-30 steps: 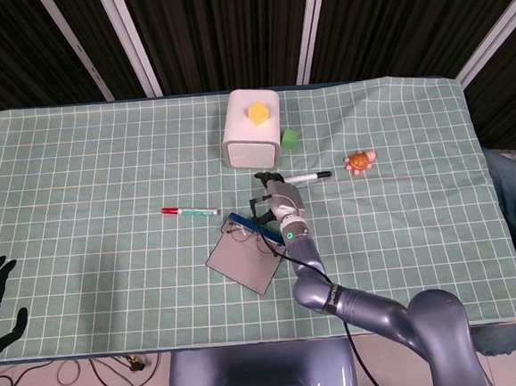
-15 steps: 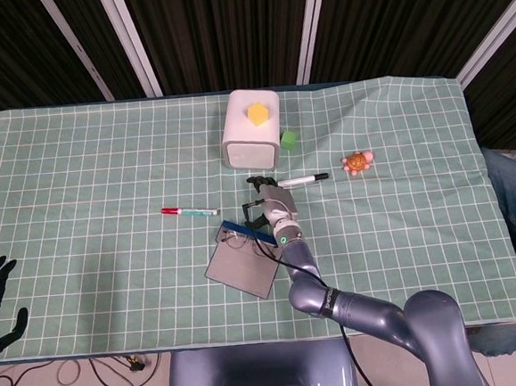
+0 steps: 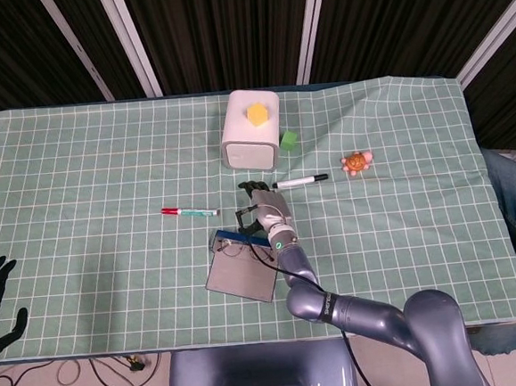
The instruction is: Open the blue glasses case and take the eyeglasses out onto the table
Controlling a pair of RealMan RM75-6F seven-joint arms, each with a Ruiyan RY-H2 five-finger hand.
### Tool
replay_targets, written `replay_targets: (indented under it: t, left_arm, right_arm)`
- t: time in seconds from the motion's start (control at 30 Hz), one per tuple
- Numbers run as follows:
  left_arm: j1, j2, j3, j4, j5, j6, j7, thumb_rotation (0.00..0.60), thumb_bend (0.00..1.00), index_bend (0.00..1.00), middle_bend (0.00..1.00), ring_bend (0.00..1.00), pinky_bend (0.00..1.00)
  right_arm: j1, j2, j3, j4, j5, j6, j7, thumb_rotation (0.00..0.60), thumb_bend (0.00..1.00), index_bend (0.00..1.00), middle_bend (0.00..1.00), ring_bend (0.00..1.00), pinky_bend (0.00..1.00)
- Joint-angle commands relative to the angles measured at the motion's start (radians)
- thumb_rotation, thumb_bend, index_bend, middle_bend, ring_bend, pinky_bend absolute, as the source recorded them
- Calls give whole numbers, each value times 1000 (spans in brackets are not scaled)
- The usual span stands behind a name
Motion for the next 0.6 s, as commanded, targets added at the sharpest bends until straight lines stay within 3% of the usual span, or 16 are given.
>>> replay_targets:
  t: [0.03,0.3,0.5,0.6]
  left_arm:
    - [0,0,0,0,-1,0,1,600,450,18,0,0,0]
    - [0,-2,1,0,-1,-2,5,600,451,18,0,0,0]
    - [0,-3,0,-3,-1,-1,6,600,451,18,0,0,0]
    - [-1,-4,1,-4,0,-2,8,600,451,18,0,0,0]
  right_arm:
    - [-6,10,-7,-7,-13,15,-3,600,99,174,144,92,233]
    - [-47,79,-32,-74,-70,62,-9,600,99,174,144,91,232]
    - [-112,178,-75,-224,-122,116,-23,600,99,178,148,91,232]
    - [-132,230,-93,-310,-98,131,-59,600,98,225,184,122,232]
